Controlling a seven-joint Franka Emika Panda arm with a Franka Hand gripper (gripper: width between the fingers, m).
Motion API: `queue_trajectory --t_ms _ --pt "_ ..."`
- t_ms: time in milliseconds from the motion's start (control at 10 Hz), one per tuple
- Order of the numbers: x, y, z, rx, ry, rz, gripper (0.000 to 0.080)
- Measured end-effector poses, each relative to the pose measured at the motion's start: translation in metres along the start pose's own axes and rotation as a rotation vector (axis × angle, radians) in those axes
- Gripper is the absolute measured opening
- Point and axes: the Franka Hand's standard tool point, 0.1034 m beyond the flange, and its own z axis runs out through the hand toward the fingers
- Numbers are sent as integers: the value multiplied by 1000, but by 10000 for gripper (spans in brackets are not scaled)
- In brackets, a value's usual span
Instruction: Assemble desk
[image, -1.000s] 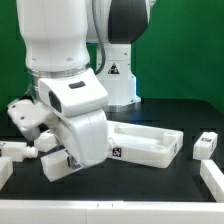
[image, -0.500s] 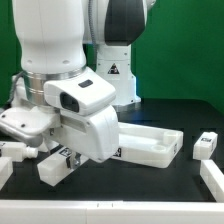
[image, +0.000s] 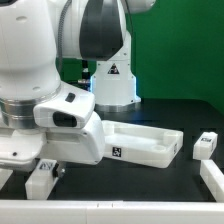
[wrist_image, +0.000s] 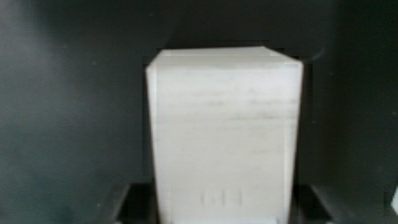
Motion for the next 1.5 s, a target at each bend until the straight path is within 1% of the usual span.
queue_trajectory --t_ms 100,200,300,400,500,600,700,800,900,1000,1100,1200,1400,1500 --pt "0 -1 0 0 0 1 501" --pt "0 -1 0 0 1 2 600" --pt "0 -1 0 0 1 8 600" --pt "0 -2 -1 -3 -3 43 639" --pt "0 -9 -13 -8 -30 65 647" --pt "7 -13 -22 -11 -58 142 647" --pt "17 -12 -28 -16 -80 317 647" --pt "31 -9 -35 -22 -90 439 649" --pt "31 -10 -46 -35 -98 509 649" --pt "31 -9 -41 -39 -92 592 649" --pt "31 -9 -39 -41 -89 661 649" --pt "31 -9 -39 -44 -88 705 649" --pt "31 -9 -38 -51 -83 874 649" --pt "34 -9 -38 -74 -77 1042 649"
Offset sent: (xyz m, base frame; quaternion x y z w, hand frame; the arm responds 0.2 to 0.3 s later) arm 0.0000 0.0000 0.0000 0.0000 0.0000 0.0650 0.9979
